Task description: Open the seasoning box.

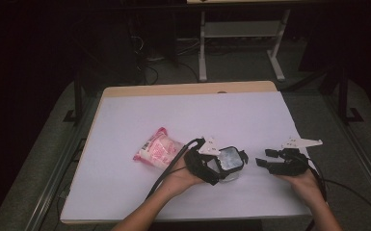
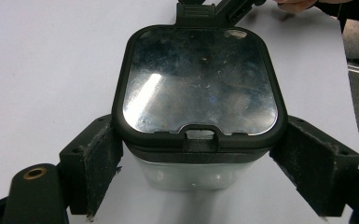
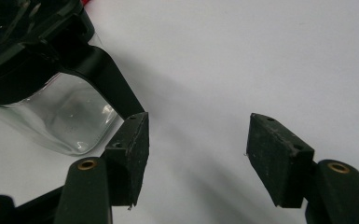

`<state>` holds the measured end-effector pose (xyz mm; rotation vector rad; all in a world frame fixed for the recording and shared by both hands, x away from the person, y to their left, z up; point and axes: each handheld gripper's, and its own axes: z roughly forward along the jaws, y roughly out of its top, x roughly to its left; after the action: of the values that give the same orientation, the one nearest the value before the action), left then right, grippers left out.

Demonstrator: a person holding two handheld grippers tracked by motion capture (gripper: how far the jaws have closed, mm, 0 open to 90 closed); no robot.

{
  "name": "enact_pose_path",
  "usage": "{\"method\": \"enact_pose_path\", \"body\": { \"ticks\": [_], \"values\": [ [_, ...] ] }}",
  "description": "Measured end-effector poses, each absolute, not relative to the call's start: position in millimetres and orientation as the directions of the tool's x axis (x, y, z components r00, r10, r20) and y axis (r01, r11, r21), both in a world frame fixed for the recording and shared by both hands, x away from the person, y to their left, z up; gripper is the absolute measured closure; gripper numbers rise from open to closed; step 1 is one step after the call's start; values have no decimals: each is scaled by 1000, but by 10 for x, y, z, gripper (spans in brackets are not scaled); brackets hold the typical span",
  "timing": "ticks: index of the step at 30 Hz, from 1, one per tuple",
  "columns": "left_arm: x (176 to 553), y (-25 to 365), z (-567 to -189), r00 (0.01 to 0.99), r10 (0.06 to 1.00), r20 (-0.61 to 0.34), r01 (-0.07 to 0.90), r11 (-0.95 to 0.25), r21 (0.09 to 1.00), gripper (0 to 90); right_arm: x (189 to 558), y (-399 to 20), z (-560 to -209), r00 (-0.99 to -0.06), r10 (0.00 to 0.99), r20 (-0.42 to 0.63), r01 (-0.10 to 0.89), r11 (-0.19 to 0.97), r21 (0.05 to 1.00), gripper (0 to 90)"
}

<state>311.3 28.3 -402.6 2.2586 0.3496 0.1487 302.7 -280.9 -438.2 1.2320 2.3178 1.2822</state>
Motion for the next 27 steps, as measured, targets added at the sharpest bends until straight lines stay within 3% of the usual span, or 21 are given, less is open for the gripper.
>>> {"method": "enact_pose_path", "body": {
  "ticks": [27],
  "values": [
    [3132,330,-3988,956,290,-47,219,-596,772,173,3035,-2796,-4406,-634,753,177,558,286,779,386]
  ]
}}
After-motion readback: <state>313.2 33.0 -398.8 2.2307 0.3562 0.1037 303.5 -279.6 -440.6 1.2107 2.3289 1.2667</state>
